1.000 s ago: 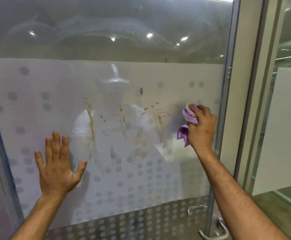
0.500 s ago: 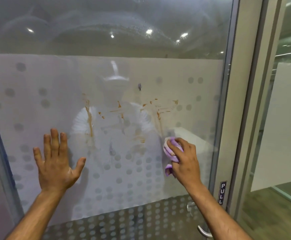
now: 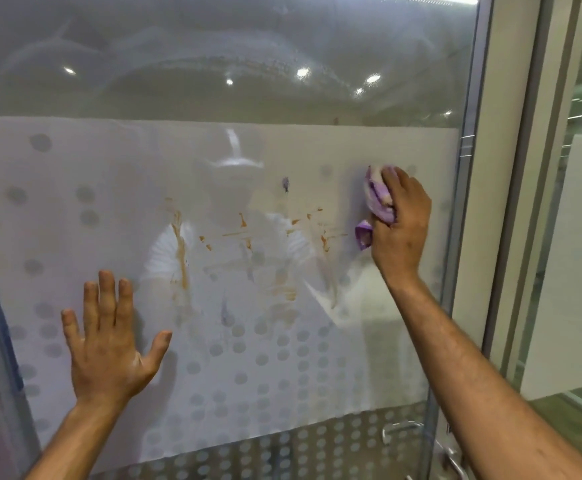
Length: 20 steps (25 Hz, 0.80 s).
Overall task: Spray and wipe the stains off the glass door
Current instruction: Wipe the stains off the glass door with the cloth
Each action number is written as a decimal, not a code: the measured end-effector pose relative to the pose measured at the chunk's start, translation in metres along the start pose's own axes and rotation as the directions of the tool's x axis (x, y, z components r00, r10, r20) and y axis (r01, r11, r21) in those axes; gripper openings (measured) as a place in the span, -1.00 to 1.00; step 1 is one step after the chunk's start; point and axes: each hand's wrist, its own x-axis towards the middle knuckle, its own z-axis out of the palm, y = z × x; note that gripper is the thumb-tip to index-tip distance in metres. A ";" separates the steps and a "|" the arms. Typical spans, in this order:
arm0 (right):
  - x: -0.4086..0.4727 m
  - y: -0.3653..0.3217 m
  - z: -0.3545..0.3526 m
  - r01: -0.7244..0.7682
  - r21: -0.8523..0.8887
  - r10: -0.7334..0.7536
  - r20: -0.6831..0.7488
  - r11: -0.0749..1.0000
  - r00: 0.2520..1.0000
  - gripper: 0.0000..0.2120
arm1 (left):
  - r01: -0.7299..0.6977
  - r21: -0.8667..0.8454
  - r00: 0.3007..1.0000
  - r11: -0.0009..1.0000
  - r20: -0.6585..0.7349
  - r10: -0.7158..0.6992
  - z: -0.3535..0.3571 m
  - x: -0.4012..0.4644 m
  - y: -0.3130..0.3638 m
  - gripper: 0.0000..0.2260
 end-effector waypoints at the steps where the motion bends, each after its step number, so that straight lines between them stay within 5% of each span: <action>1: -0.008 0.001 0.010 0.020 -0.034 -0.018 0.039 0.999 0.999 -0.49 | -0.001 0.005 1.000 1.000 -0.012 0.001 0.000 0.000 0.000 -0.11; 13: -0.095 0.039 0.019 0.307 -0.144 -0.276 0.201 0.941 0.940 -0.50 | 0.010 0.010 0.999 1.000 -0.036 -0.009 0.001 -0.001 0.001 -0.08; 20: -0.161 0.063 -0.001 0.043 -0.295 0.011 0.178 0.955 0.984 -0.39 | 0.016 0.010 0.999 1.000 -0.028 -0.015 0.001 -0.002 0.000 -0.09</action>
